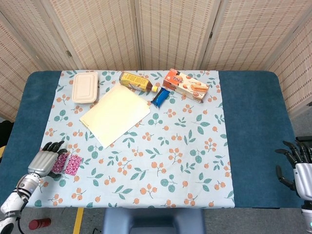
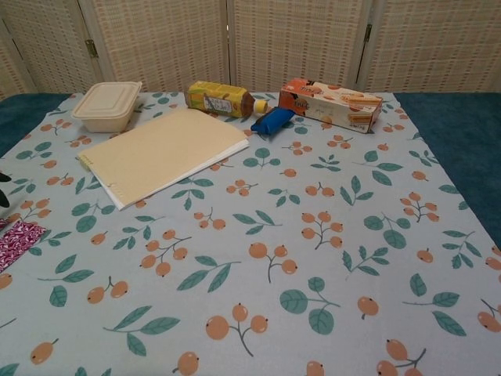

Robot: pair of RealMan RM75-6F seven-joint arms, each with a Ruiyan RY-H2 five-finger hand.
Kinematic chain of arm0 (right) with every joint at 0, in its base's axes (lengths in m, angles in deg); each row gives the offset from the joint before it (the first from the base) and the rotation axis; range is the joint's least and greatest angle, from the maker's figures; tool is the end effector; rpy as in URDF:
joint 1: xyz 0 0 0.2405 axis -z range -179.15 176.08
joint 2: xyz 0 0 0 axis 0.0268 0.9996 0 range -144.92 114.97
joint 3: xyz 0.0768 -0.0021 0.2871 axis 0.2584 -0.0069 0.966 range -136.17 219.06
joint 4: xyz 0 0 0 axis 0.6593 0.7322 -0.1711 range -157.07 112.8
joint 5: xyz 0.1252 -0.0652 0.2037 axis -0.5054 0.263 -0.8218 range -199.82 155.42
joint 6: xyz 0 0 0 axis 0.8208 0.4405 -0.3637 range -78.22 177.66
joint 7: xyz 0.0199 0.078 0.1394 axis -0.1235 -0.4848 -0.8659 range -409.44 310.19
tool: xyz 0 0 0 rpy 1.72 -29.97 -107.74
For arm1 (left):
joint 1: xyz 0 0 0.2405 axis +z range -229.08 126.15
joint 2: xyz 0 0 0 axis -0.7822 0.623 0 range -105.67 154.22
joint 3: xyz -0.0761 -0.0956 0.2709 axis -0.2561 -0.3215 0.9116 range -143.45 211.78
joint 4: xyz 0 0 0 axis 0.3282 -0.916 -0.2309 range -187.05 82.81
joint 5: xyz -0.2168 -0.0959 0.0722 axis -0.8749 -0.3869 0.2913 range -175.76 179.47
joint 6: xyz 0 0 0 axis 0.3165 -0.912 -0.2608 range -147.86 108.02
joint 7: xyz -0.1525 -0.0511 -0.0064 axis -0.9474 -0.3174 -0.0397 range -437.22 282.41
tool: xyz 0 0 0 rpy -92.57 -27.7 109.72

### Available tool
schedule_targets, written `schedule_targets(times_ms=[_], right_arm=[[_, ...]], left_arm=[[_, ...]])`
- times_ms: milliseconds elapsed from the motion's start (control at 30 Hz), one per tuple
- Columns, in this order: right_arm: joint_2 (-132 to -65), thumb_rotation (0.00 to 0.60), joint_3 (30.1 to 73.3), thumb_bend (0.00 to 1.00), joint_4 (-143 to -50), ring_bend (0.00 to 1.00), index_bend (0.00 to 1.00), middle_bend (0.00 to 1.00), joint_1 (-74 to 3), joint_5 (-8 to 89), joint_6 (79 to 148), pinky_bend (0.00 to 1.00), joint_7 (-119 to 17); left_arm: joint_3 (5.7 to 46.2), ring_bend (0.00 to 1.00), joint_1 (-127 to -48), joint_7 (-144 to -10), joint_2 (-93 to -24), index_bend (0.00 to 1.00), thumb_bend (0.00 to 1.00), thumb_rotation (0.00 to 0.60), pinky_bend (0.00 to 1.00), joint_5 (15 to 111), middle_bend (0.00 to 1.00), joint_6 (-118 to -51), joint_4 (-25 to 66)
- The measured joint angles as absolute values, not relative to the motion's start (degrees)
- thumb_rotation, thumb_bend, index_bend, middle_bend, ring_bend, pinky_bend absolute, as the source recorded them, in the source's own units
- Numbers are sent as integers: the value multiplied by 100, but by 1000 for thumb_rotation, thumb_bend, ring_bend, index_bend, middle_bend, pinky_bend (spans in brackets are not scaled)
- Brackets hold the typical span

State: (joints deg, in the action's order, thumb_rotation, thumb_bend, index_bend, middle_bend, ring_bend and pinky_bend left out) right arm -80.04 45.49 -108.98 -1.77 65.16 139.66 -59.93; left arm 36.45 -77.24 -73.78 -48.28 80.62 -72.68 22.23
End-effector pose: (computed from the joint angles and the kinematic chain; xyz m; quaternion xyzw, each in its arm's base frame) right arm -0.3870 -0.1795 0.1614 0.5446 -0.4013 0.4324 0.5961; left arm -0.3963 0.3164 0.0495 -0.7561 -0.3926 -0.1916 0.4874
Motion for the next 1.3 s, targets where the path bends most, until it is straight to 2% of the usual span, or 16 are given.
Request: schedule_targets(times_ms=[233, 500, 1133, 1300], right_arm=[[-8018, 600, 4556, 497, -10771, 0, 302, 172, -170, 6467, 13942, 0, -6129], [-8034, 600, 4551, 497, -10682, 0, 302, 172, -140, 6435, 13943, 0, -6224], [-8055, 600, 4557, 497, -10705, 0, 302, 172, -135, 6423, 13932, 0, -6178], [-8061, 600, 4557, 497, -10714, 0, 302, 172, -131, 6425, 13936, 0, -6171]], left_arm=[[3571, 0, -7778, -6645, -4843, 239, 99, 600, 0, 7767, 0, -7224, 2733], [3491, 0, -7899, -6177, -5042, 248, 101, 600, 0, 7402, 0, -7058, 2805], [3512, 0, -7995, -6060, -5086, 271, 103, 600, 0, 7145, 0, -6850, 2660], [3506, 0, -8001, -6092, -5101, 311, 106, 600, 0, 7133, 0, -6870, 2633]])
